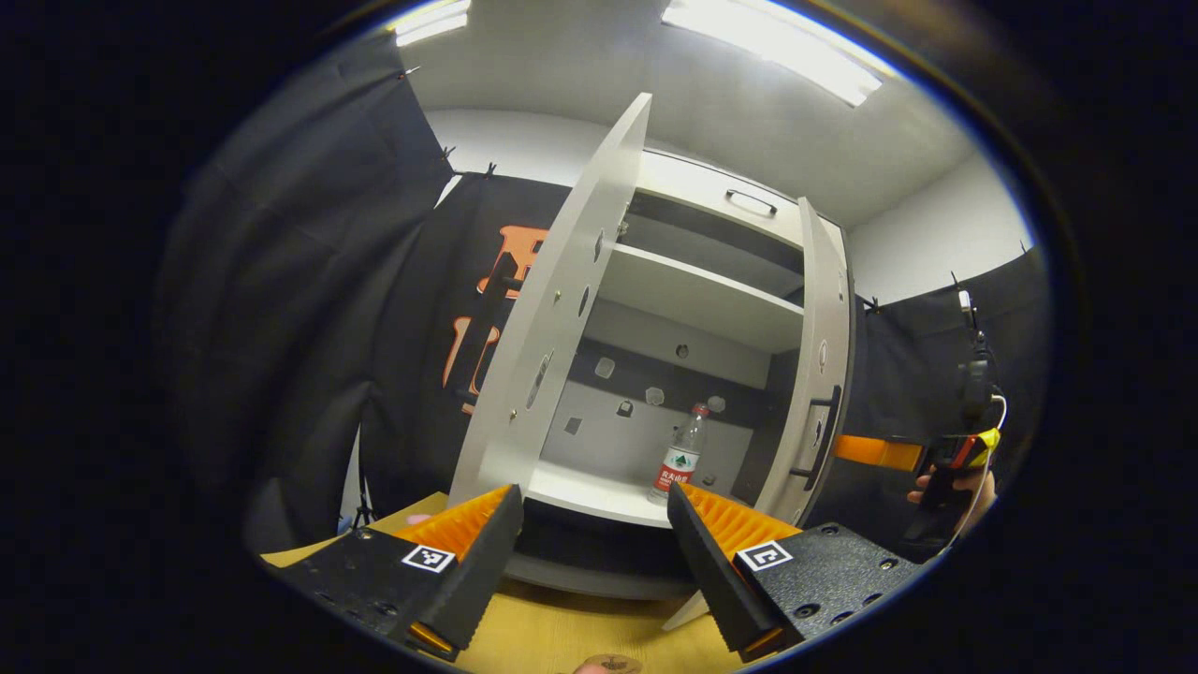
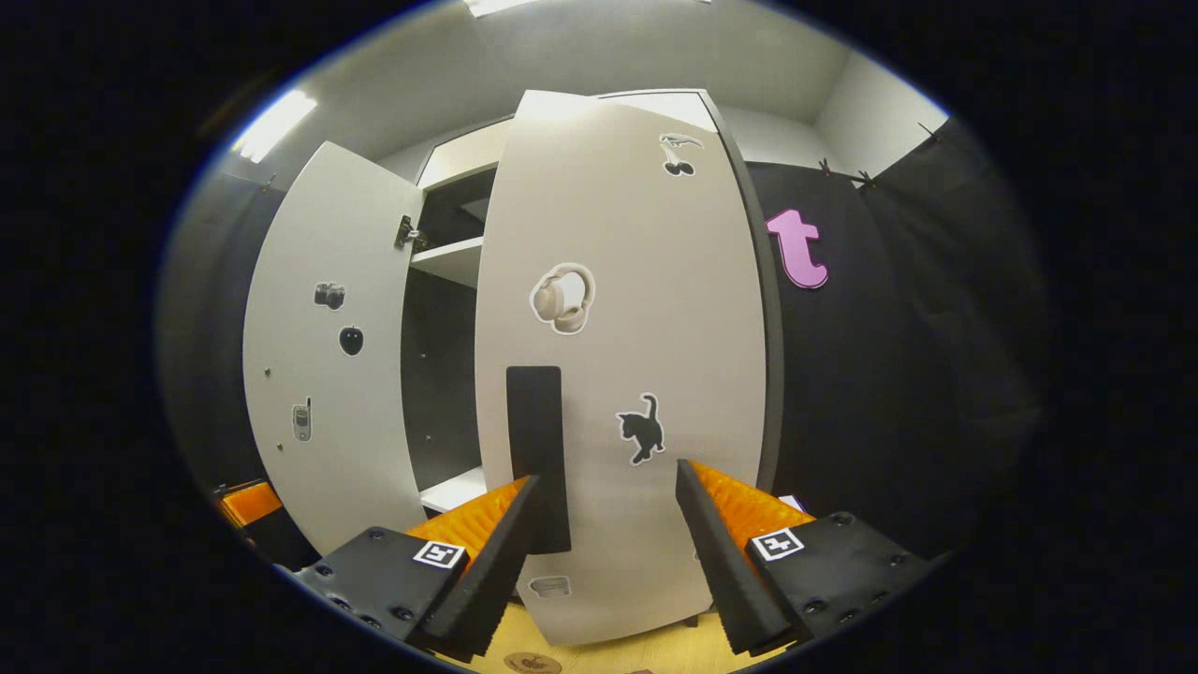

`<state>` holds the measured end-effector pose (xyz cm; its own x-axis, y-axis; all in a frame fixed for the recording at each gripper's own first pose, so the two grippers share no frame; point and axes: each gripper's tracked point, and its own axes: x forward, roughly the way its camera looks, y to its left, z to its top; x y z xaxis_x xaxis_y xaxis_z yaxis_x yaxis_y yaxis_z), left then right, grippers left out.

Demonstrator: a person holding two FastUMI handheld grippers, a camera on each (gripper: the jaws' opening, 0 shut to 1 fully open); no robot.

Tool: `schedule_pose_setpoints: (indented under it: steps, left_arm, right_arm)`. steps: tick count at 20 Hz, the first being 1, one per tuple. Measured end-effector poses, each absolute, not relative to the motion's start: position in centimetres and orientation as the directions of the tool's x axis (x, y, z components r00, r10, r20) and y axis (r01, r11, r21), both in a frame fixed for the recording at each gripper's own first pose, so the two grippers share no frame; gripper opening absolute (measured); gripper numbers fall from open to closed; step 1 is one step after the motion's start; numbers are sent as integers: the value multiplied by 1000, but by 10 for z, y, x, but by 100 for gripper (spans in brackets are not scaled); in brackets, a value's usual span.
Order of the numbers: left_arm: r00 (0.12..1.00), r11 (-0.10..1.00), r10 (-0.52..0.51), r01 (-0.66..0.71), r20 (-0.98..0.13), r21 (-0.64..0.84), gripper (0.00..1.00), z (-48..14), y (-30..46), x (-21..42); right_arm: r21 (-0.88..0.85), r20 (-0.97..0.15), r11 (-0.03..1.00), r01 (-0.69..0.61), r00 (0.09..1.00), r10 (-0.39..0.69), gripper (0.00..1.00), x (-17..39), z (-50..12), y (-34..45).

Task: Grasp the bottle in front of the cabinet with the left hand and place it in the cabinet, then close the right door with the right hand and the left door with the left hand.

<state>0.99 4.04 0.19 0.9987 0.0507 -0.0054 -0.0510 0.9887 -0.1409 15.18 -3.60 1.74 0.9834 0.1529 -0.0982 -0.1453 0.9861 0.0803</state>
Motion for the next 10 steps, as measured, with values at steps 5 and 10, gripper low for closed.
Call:
schedule_pose_setpoints:
  steps: [5,10]
  left_arm:
    - [993,983,105,-95,51,-158,94,27,61,2]
    - [976,968,202,-188,76,-165,96,42,101,-8]
  right_arm:
    - [118,-106,982,-148,981,160,95,167,12,-29]
    - [138,-115,979,-152,979,168,95,181,8,-21]
